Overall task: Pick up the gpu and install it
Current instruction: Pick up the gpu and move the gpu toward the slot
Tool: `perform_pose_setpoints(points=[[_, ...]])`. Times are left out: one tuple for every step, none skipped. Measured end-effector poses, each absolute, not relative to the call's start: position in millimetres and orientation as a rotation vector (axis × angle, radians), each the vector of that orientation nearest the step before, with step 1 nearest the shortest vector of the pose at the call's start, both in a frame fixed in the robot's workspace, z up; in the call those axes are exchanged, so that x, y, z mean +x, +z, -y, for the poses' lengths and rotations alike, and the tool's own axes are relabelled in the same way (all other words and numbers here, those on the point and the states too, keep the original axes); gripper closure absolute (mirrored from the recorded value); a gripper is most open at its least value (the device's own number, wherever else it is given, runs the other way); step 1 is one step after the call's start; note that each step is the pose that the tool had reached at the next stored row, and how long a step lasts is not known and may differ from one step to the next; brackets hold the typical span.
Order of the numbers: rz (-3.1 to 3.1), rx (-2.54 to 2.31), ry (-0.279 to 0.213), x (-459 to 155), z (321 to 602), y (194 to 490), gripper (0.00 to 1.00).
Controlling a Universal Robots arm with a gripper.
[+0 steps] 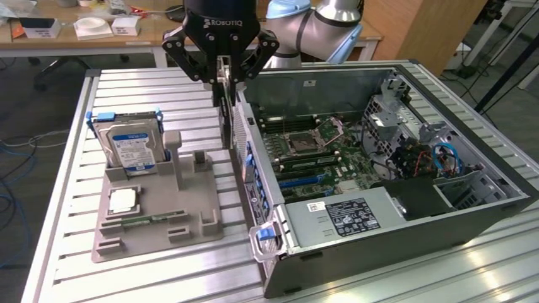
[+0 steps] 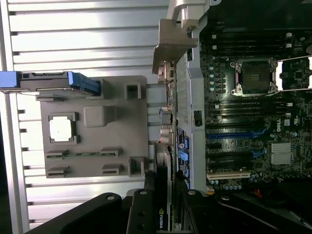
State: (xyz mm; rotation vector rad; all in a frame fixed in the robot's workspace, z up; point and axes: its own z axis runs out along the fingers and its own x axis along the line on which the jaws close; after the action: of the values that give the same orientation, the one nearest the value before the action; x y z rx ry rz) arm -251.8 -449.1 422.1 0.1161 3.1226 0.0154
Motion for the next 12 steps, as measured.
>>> perform_pose_setpoints(points=[[-3.123, 0.116, 0.015, -251.8, 449.1, 422.1, 0.74], [-3.123, 0.116, 0.015, -251.8, 449.1, 422.1, 0.74], [-3.123, 0.116, 0.015, -251.8, 449.1, 422.1, 0.74], [-3.123, 0.116, 0.016, -251.8, 449.1, 422.1, 0.74], [-3.123, 0.116, 0.015, -251.8, 449.1, 422.1, 0.74], [-3.123, 0.116, 0.015, -251.8, 449.1, 422.1, 0.74], [-3.123, 0.116, 0.015, -251.8, 449.1, 422.1, 0.74], [-3.123, 0.116, 0.015, -251.8, 449.1, 422.2, 0.74], [-3.123, 0.116, 0.015, -251.7, 449.1, 422.1, 0.74], [-3.123, 0.116, 0.016, -251.3, 449.1, 422.1, 0.74], [-3.123, 0.116, 0.016, -250.7, 449.1, 422.1, 0.74], [-3.123, 0.116, 0.016, -250.3, 449.1, 422.1, 0.74]])
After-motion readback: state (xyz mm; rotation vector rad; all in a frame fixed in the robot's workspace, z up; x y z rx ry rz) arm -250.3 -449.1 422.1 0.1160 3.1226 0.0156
